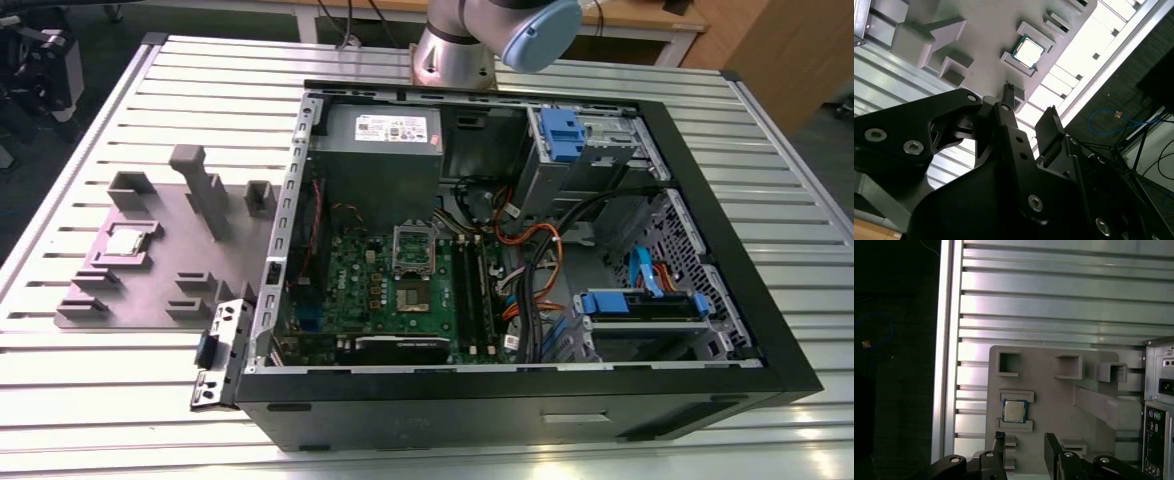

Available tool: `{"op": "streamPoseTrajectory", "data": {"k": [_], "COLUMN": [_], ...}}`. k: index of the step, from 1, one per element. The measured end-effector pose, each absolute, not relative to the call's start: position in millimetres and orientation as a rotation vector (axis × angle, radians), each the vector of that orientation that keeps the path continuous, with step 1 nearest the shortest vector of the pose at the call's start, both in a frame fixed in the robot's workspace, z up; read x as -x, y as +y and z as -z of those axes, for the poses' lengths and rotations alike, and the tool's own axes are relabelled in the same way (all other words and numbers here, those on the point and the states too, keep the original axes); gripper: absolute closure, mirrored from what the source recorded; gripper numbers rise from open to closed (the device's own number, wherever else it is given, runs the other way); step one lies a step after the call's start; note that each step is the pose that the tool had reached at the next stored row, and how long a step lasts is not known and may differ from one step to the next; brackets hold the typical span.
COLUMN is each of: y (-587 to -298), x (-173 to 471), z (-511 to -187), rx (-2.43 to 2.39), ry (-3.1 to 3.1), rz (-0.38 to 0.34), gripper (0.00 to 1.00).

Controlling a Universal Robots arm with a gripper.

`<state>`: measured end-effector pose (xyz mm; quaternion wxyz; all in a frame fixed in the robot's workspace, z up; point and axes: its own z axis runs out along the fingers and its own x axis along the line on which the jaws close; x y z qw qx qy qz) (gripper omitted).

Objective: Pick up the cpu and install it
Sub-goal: 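Pick up the cpu and move it towards the insertion slot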

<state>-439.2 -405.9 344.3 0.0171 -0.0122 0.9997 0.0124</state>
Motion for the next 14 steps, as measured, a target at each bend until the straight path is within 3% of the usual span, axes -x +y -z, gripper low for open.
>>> {"op": "streamPoseTrajectory", "data": {"k": [14], "y": [-406.3], "x": [439.2], "z": [-336.6], "rx": [0.038], "ry": [3.107], "rz": [-0.039], "gripper": [0.56]}}
